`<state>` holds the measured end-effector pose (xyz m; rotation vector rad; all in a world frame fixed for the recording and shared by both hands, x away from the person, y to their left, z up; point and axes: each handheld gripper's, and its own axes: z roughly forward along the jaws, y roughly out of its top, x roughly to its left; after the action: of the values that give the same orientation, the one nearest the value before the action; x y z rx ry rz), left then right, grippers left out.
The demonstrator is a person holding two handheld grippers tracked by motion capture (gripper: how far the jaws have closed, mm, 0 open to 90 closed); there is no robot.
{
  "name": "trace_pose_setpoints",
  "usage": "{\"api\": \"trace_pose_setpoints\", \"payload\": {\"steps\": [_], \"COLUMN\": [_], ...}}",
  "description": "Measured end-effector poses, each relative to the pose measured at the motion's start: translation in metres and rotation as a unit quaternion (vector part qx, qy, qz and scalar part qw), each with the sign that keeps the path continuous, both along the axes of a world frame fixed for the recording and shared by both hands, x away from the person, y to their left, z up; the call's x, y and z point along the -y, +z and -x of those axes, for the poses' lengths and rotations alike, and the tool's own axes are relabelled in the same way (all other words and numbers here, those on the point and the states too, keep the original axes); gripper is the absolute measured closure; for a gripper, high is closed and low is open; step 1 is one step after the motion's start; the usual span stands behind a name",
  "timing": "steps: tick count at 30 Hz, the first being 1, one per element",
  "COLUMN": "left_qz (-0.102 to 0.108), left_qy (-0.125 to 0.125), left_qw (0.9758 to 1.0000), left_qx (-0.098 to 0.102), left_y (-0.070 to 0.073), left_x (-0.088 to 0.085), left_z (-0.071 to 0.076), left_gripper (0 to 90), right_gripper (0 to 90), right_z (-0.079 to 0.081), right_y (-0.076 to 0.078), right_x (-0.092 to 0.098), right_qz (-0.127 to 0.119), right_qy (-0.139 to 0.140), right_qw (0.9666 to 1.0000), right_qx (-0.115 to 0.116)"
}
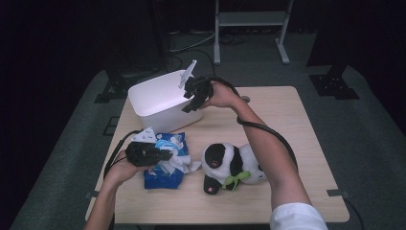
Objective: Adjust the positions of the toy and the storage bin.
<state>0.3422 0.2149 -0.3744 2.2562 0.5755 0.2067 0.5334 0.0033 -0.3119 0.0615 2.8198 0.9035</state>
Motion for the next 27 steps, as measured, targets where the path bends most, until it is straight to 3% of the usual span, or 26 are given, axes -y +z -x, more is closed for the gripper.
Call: {"api": "trace_pose_setpoints", "payload": {"steps": [12,15,20,27], "left_qz": [0.003,0.004,0.002,0.004], "left_qy": [0.005,0.006,0.005,0.009], "left_qw": [1.0,1.0,1.0,0.9999], "left_qx": [-0.003,-0.004,-0.004,-0.003], "left_y": [-0.003,-0.002,-0.002,-0.003], "left_x": [-0.005,-0.006,-0.008,-0.01], "left_z": [0.001,0.001,0.001,0.002], "left_gripper": [82.4,82.3,82.0,82.0], "right_gripper": [38.1,40.4,44.9,62.6], "right_z": [-0.014,-0.014,-0.015,-0.017], "right_y": [-0.014,-0.02,-0.026,-0.027], "right_x": [-0.013,-0.015,-0.016,-0.011], "right_qz": [0.015,0.033,0.04,0.037], "right_qy": [-0.019,-0.021,-0.021,-0.024], "right_qw": [0.9997,0.9992,0.999,0.999], "right_qx": [0.004,0.005,0.006,-0.003]}}
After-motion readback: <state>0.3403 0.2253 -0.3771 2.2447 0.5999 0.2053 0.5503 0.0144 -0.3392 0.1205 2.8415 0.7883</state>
